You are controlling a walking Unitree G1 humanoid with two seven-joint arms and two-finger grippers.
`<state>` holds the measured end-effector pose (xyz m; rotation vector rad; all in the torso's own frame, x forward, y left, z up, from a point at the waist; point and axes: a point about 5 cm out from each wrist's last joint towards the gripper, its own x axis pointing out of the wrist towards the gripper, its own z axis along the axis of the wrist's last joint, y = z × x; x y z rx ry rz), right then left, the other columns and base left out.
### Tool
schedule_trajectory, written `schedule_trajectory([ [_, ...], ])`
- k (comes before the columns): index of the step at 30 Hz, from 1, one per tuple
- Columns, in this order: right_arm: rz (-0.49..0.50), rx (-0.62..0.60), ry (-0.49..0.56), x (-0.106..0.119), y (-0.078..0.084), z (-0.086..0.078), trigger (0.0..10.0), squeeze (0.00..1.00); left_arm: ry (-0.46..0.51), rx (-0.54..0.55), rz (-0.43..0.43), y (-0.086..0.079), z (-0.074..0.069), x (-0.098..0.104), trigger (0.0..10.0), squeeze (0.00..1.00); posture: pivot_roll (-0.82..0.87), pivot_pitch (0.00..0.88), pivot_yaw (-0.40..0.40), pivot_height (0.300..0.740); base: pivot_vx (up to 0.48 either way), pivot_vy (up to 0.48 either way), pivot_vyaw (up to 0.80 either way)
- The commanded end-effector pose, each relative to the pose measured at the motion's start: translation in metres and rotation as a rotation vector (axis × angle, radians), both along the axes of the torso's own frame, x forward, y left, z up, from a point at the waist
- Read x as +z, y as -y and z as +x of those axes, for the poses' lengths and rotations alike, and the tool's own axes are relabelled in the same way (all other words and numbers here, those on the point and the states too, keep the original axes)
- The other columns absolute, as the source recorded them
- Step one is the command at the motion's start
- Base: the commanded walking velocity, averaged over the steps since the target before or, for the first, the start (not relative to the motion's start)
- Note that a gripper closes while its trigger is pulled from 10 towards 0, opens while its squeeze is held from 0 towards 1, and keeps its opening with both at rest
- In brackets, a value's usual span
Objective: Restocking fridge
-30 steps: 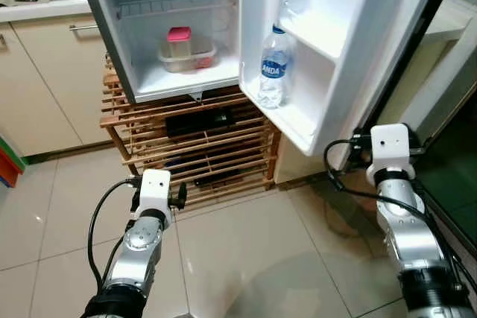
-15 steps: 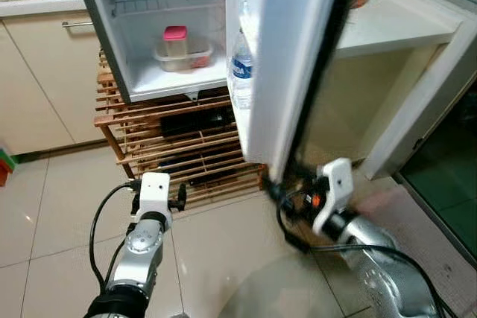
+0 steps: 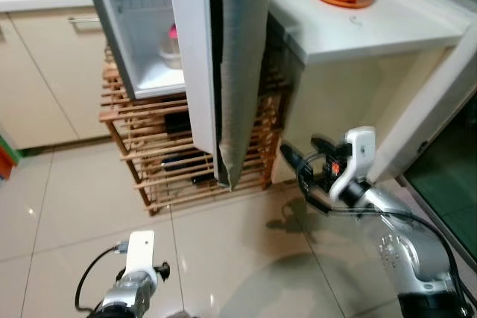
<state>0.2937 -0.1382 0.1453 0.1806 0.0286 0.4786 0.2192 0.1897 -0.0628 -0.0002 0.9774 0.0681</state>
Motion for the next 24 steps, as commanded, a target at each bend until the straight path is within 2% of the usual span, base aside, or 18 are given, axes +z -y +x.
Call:
schedule_trajectory([
  [1, -0.02, -0.007, -0.019, -0.006, -0.001, 0.001, 10.0, 0.0, 0.058, -0.155, -0.111, 0.031, 0.018, 0.011, 10.0, 0.0, -0.08, 0.0, -0.023, 0.74, 0.0, 0.0, 0.0],
  [2, -0.02, -0.007, -0.019, -0.006, -0.001, 0.001, 10.0, 0.0, 0.058, -0.155, -0.111, 0.031, 0.018, 0.011, 10.0, 0.0, -0.08, 0.0, -0.023, 0.74, 0.0, 0.0, 0.0],
  [5, -0.037, 0.019, -0.034, -0.011, -0.007, 0.0, 10.0, 0.0, 0.037, -0.286, -0.279, 0.065, 0.027, 0.019, 10.0, 0.0, -0.07, 0.0, -0.024, 0.74, 0.0, 0.0, 0.0],
  [7, -0.055, 0.023, -0.037, -0.014, -0.011, -0.001, 10.0, 0.0, 0.027, -0.338, -0.346, 0.08, 0.033, 0.025, 10.0, 0.0, -0.07, 0.0, -0.024, 0.74, 0.0, 0.0, 0.0],
  [13, -0.039, 0.012, -0.04, -0.017, -0.013, 0.0, 10.0, 0.0, 0.051, -0.405, -0.408, 0.1, 0.048, 0.043, 10.0, 0.0, -0.08, 0.0, -0.018, 0.74, 0.0, 0.0, 0.0],
  [16, -0.039, 0.019, -0.041, -0.018, -0.015, -0.001, 10.0, 0.0, 0.073, -0.504, -0.475, 0.12, 0.054, 0.057, 10.0, 0.0, -0.08, 0.0, -0.021, 0.74, 0.0, 0.0, 0.0],
  [18, -0.041, 0.022, -0.043, -0.019, -0.016, -0.001, 10.0, 0.0, 0.114, -0.611, -0.517, 0.135, 0.059, 0.07, 10.0, 0.0, -0.08, 0.0, -0.023, 0.74, 0.0, 0.0, 0.0],
  [19, -0.041, 0.022, -0.043, -0.019, -0.016, -0.001, 10.0, 0.0, 0.114, -0.611, -0.517, 0.135, 0.059, 0.07, 10.0, 0.0, -0.08, 0.0, -0.023, 0.74, 0.0, 0.0, 0.0],
  [20, -0.042, 0.023, -0.044, -0.019, -0.016, -0.001, 10.0, 0.0, 0.158, -0.689, -0.545, 0.144, 0.063, 0.081, 10.0, 0.0, -0.07, 0.0, -0.026, 0.74, 0.0, 0.0, 0.0],
  [21, -0.044, 0.022, -0.049, -0.021, -0.016, -0.001, 10.0, 0.0, 0.248, -0.807, -0.554, 0.158, 0.069, 0.099, 10.0, 0.0, -0.07, 0.0, -0.031, 0.74, 0.0, 0.0, 0.0],
  [22, -0.044, 0.022, -0.049, -0.021, -0.016, -0.001, 10.0, 0.0, 0.248, -0.807, -0.554, 0.158, 0.069, 0.099, 10.0, 0.0, -0.07, 0.0, -0.031, 0.74, 0.0, 0.0, 0.0],
  [23, -0.045, 0.024, -0.052, -0.022, -0.017, -0.001, 10.0, 0.0, 0.318, -0.865, -0.573, 0.166, 0.074, 0.115, 10.0, 0.0, -0.07, 0.0, -0.028, 0.74, 0.0, 0.0, 0.0],
  [24, -0.045, 0.024, -0.052, -0.022, -0.017, -0.001, 10.0, 0.0, 0.318, -0.865, -0.573, 0.166, 0.074, 0.115, 10.0, 0.0, -0.07, 0.0, -0.028, 0.74, 0.0, 0.0, 0.0],
])
